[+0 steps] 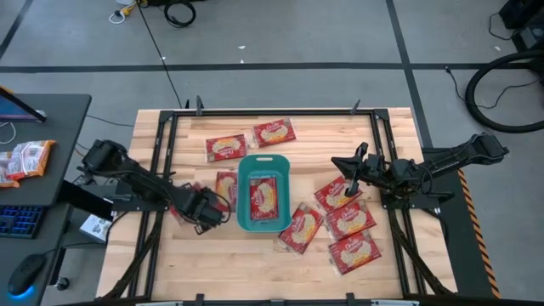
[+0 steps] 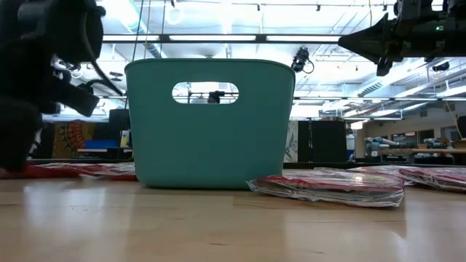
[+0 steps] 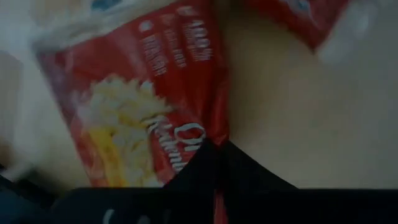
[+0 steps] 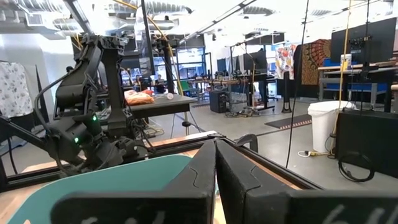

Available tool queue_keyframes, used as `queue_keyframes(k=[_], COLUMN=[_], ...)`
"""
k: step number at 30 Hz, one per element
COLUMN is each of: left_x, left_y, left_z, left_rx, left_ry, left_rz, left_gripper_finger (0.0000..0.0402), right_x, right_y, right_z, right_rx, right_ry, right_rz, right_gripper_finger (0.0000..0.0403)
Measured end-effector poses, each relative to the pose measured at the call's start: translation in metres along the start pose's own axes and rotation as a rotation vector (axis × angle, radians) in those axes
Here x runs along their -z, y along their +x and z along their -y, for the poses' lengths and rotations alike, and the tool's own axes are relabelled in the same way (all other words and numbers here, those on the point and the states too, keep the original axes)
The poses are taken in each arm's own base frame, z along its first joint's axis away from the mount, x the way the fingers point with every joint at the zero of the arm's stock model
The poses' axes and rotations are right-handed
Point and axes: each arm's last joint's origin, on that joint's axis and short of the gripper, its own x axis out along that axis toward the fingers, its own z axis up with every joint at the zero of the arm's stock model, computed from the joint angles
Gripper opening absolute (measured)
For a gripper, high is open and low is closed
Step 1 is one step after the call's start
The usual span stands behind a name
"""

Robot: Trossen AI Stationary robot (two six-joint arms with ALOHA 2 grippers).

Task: Sort popcorn bags into baskets
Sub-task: Put the red popcorn bag into the green bin

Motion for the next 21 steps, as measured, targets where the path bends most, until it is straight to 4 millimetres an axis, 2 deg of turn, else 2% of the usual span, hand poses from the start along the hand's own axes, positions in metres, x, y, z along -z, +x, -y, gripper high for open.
queue_keyframes(k=[13,21], left_x=[-0.02,-0.037], left_y=[-0.083,-0.145], left_z=[0.003,-0.01], left_rx=[0.042,-0.037], left_ry=[0.04,0.046], left_rz=[0.034,0.199], left_gripper_finger=[0.0001,0.0001], right_x=[0.001,0.001], right_y=[0.001,0.001], right_z=[0.0,0.0], right_rx=[0.002,0.003], right_ry=[-0.007,-0.012], right_rz=[-0.008,-0.008], right_gripper_finger=[0.0019,0.0019])
